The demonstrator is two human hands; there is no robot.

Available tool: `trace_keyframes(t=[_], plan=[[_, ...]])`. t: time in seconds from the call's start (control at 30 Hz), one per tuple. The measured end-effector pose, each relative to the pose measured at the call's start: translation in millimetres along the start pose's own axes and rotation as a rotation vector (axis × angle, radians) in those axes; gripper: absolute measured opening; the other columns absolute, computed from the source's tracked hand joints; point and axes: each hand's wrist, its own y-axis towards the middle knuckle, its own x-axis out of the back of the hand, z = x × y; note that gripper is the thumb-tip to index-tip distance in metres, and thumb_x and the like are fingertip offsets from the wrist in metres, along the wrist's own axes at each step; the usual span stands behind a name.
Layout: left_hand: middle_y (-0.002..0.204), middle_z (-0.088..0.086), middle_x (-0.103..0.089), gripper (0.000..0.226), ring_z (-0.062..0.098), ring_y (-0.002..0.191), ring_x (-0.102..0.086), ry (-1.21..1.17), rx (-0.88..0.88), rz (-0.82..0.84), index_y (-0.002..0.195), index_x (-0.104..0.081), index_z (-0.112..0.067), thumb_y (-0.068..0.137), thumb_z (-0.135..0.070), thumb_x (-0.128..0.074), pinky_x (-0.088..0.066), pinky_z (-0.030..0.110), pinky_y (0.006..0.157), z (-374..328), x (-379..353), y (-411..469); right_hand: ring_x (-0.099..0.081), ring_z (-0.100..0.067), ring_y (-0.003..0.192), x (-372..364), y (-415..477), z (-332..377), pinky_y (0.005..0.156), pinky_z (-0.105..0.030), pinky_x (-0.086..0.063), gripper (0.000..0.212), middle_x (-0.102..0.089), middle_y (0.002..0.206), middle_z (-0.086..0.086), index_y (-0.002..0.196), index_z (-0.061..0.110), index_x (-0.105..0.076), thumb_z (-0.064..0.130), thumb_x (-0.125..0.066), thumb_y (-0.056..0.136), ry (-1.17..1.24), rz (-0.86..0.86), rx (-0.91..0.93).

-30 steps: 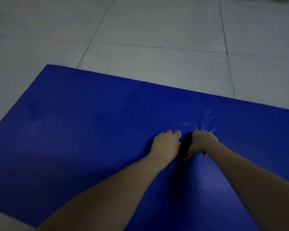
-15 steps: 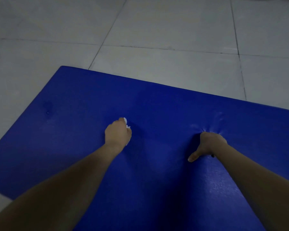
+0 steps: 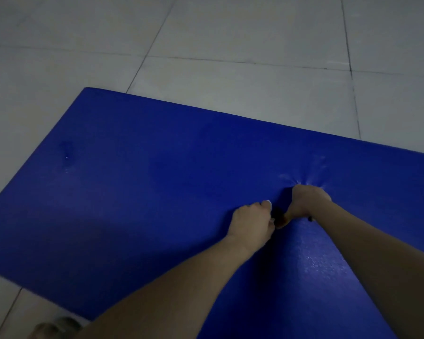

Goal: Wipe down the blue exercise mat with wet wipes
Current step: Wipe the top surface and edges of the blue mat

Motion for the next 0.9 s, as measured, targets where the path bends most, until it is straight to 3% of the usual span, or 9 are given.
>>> trace_keyframes(t=[0.13, 0.27, 0.4, 0.6, 0.67, 0.73, 0.8, 0.9], plan=[[0.085, 0.005, -0.066, 0.014, 0.027, 0.071, -0.063, 0.116, -0.021, -0.038, 0.1, -0.053, -0.016, 0.099, -0.029, -0.052, -0.044, 0.036, 0.057, 27.0, 8.0, -0.6, -0.064, -0.022, 0.081, 0.5, -1.3, -2.1, 0.082, -0.039, -0.059, 0.086, -0.059, 0.088, 0.001, 0.087, 0.02, -0.043, 0.074, -0.089, 0.038, 0.019, -0.005, 0.009], [0.072, -0.004, -0.058, 0.018, 0.019, 0.061, -0.052, 0.079, 0.152, -0.103, 0.083, -0.042, -0.02, 0.099, -0.028, -0.047, -0.038, 0.033, 0.054, 81.1, 32.7, -7.0, -0.063, -0.022, 0.078, -0.5, -2.4, -4.6, 0.08, -0.038, -0.059, 0.087, -0.06, 0.081, 0.001, 0.083, 0.02, -0.044, 0.077, -0.087, 0.034, 0.029, -0.005, 0.021], [0.058, -0.003, -0.056, 0.023, 0.016, 0.052, -0.051, 0.061, 0.341, -0.113, 0.072, -0.041, -0.021, 0.094, -0.026, -0.04, -0.047, 0.035, 0.053, 145.3, 67.5, -24.5, -0.063, -0.023, 0.078, -1.6, -1.7, -6.2, 0.075, -0.034, -0.056, 0.089, -0.06, 0.079, 0.0, 0.084, 0.02, -0.044, 0.079, -0.086, 0.033, 0.032, -0.014, 0.022], [0.057, 0.0, -0.057, 0.023, 0.021, 0.052, -0.054, 0.1, 0.499, -0.207, 0.077, -0.043, -0.017, 0.099, -0.021, -0.042, -0.037, 0.031, 0.048, 188.1, 78.1, -37.0, -0.062, -0.023, 0.079, -2.0, -1.2, -5.6, 0.079, -0.036, -0.057, 0.087, -0.058, 0.077, 0.0, 0.083, 0.02, -0.044, 0.079, -0.085, 0.035, 0.041, -0.003, 0.003], [0.061, 0.0, -0.057, 0.019, 0.02, 0.054, -0.054, 0.082, 0.52, -0.202, 0.083, -0.048, -0.013, 0.1, -0.023, -0.046, -0.034, 0.03, 0.049, 187.9, 75.9, -34.2, -0.063, -0.025, 0.085, -3.6, -4.1, -6.2, 0.081, -0.038, -0.057, 0.092, -0.06, 0.085, -0.002, 0.09, 0.018, -0.047, 0.079, -0.086, 0.033, 0.082, 0.01, -0.015], [0.065, 0.0, -0.056, 0.019, 0.019, 0.057, -0.054, 0.051, 0.54, -0.187, 0.083, -0.05, -0.012, 0.098, -0.024, -0.052, -0.031, 0.029, 0.048, 186.1, 75.5, -29.6, -0.061, -0.029, 0.102, -9.6, -6.6, -8.8, 0.086, -0.043, -0.056, 0.11, -0.059, 0.11, -0.007, 0.112, 0.013, -0.049, 0.078, -0.087, 0.03, 0.143, -0.012, -0.026], [0.066, 0.0, -0.055, 0.021, 0.02, 0.059, -0.055, 0.008, 0.545, -0.18, 0.081, -0.05, -0.011, 0.097, -0.024, -0.055, -0.03, 0.028, 0.048, 178.1, 74.9, -25.5, -0.052, -0.032, 0.119, -21.8, -15.4, -10.1, 0.089, -0.045, -0.054, 0.12, -0.047, 0.135, -0.015, 0.127, 0.012, -0.045, 0.077, -0.086, 0.035, 0.23, -0.064, -0.032], [0.066, 0.001, -0.056, 0.024, 0.021, 0.06, -0.057, -0.038, 0.477, -0.141, 0.078, -0.049, -0.012, 0.097, -0.025, -0.055, -0.035, 0.028, 0.048, 147.7, 66.4, -19.7, -0.054, -0.025, 0.106, -52.0, -44.3, -9.9, 0.08, -0.036, -0.05, 0.098, -0.049, 0.129, -0.012, 0.114, 0.015, -0.049, 0.073, -0.087, 0.044, 0.384, -0.064, -0.022]])
